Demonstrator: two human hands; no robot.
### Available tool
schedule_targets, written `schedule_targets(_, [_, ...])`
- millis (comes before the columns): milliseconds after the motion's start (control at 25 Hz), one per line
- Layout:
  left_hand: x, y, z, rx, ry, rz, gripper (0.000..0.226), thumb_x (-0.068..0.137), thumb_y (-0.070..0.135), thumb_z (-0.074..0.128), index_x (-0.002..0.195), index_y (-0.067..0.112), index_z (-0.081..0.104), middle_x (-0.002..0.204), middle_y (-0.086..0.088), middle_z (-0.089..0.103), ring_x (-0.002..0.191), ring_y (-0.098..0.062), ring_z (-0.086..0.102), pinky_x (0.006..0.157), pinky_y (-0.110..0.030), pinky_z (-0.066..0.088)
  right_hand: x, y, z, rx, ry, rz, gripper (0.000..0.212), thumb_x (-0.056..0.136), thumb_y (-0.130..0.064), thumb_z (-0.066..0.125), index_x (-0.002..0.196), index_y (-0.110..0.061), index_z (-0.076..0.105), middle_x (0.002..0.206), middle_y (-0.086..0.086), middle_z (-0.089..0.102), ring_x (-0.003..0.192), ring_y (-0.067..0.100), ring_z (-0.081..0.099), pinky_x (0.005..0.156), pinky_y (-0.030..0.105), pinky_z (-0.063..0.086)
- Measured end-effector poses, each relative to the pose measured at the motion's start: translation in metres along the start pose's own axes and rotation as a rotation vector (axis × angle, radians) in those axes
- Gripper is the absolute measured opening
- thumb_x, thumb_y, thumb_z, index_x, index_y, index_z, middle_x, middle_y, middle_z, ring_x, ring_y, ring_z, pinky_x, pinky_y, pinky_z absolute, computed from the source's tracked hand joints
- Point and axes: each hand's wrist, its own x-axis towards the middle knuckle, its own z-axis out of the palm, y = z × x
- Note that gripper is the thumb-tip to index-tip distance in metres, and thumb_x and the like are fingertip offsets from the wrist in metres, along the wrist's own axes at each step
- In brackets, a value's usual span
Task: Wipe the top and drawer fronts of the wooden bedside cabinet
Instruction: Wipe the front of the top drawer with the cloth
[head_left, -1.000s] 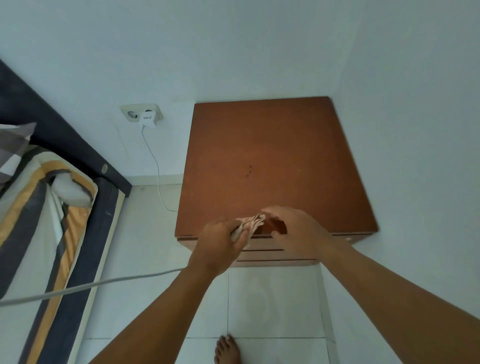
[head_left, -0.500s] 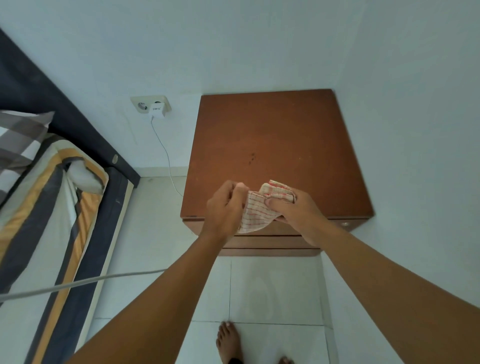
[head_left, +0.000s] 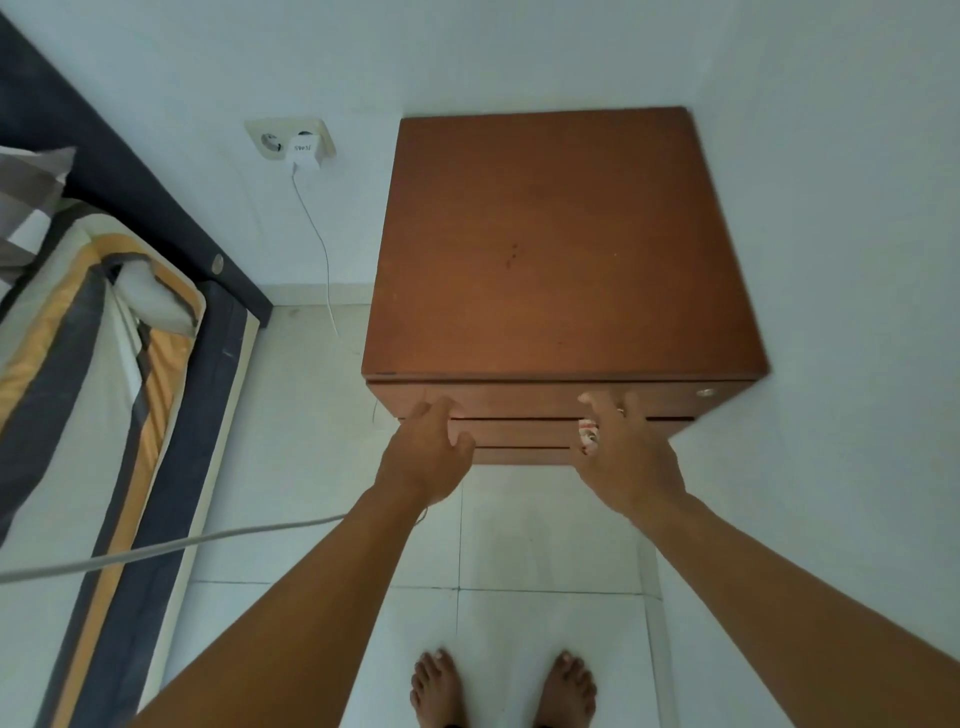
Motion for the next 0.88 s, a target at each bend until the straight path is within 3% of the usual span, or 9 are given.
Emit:
schedule_targets(120, [-0.002, -0.017, 0.000, -0.044, -0.094, -0.016, 0.045, 0.094, 0.037, 0.065, 0.135, 0.022, 0.054, 0.131, -0.003, 0.058, 0.115, -0.023, 0.059, 0.097, -0.038, 0.050, 0.001, -0.010, 0.018, 0.332, -0.031, 0.110, 0.021, 0.099, -0.028, 0.059, 0.120, -0.026, 0.064, 0.108, 0.001, 0.068, 0.090, 0.026, 0.068, 0.076, 0.037, 0.055])
schedule_targets(240, [-0.008, -0.010, 0.002, -0.214, -0.418, -0.066, 0.074, 0.082, 0.061, 0.073, 0.145, 0.031, 0.046, 0.130, 0.011, 0.059, 0.117, -0.017, 0.062, 0.101, -0.039, 0.049, 0.002, -0.041, 0.018, 0.742, -0.204, 0.362, 0.017, 0.101, -0.041, 0.057, 0.111, -0.031, 0.065, 0.108, 0.002, 0.072, 0.099, 0.024, 0.068, 0.088, 0.040, 0.057])
schedule_targets(320, [-0.008, 0.000, 0.005, -0.383, -0.506, -0.070, 0.054, 0.085, 0.056, 0.073, 0.131, 0.032, 0.059, 0.120, 0.016, 0.067, 0.111, -0.009, 0.064, 0.092, -0.034, 0.052, 0.005, -0.056, 0.016, 0.899, -0.278, 0.476, 0.021, 0.101, -0.045, 0.056, 0.103, -0.028, 0.069, 0.106, 0.007, 0.076, 0.099, 0.027, 0.072, 0.093, 0.045, 0.058])
schedule_targets(400, [-0.004, 0.007, 0.007, -0.473, -0.437, -0.046, 0.019, 0.092, 0.038, 0.071, 0.109, 0.033, 0.065, 0.103, 0.017, 0.070, 0.101, -0.008, 0.068, 0.082, -0.030, 0.056, 0.006, -0.059, 0.014, 0.967, -0.380, 0.488, 0.033, 0.099, -0.052, 0.058, 0.105, -0.022, 0.071, 0.102, 0.009, 0.079, 0.097, 0.028, 0.075, 0.092, 0.046, 0.060])
schedule_targets(480, [0.003, 0.006, 0.006, -0.442, -0.296, -0.041, 0.015, 0.094, 0.033, 0.070, 0.107, 0.027, 0.066, 0.101, 0.010, 0.071, 0.099, -0.016, 0.069, 0.085, -0.039, 0.060, 0.007, -0.053, 0.013, 1.019, -0.567, 0.416, 0.040, 0.094, -0.051, 0.068, 0.121, -0.021, 0.069, 0.111, 0.008, 0.079, 0.103, 0.028, 0.076, 0.095, 0.046, 0.059])
schedule_targets(560, [0.009, 0.002, 0.004, -0.435, -0.223, -0.064, 0.020, 0.094, 0.031, 0.069, 0.111, 0.021, 0.064, 0.105, 0.005, 0.070, 0.099, -0.018, 0.069, 0.085, -0.042, 0.062, 0.005, -0.044, 0.017, 1.017, -0.642, 0.360, 0.033, 0.095, -0.028, 0.073, 0.126, -0.017, 0.068, 0.115, 0.008, 0.078, 0.108, 0.028, 0.074, 0.100, 0.046, 0.058])
schedule_targets(680, [0.010, -0.005, -0.005, -0.345, -0.095, -0.032, 0.018, 0.095, 0.023, 0.065, 0.111, 0.023, 0.058, 0.121, 0.002, 0.063, 0.102, -0.018, 0.064, 0.081, -0.030, 0.056, 0.002, -0.038, 0.020, 0.659, -0.317, 0.243, 0.021, 0.097, -0.011, 0.063, 0.111, -0.024, 0.070, 0.110, 0.006, 0.075, 0.100, 0.027, 0.071, 0.095, 0.049, 0.058])
schedule_targets(760, [0.009, -0.014, -0.013, -0.103, 0.004, 0.013, 0.040, 0.092, 0.028, 0.063, 0.130, 0.025, 0.050, 0.138, -0.004, 0.051, 0.112, -0.026, 0.057, 0.086, -0.036, 0.051, -0.003, -0.034, 0.017, 0.211, -0.091, 0.021, 0.048, 0.091, -0.004, 0.061, 0.134, -0.025, 0.063, 0.128, 0.005, 0.062, 0.109, 0.031, 0.061, 0.094, 0.049, 0.054])
schedule_targets(880, [0.008, -0.031, -0.017, 0.156, -0.020, -0.082, 0.069, 0.095, 0.037, 0.057, 0.155, 0.031, 0.024, 0.163, -0.011, 0.016, 0.132, -0.041, 0.040, 0.101, -0.052, 0.046, -0.007, -0.025, 0.015, -0.244, 0.044, -0.121, 0.093, 0.086, -0.001, 0.068, 0.163, -0.030, 0.024, 0.168, 0.007, 0.023, 0.149, 0.041, 0.029, 0.113, 0.055, 0.041])
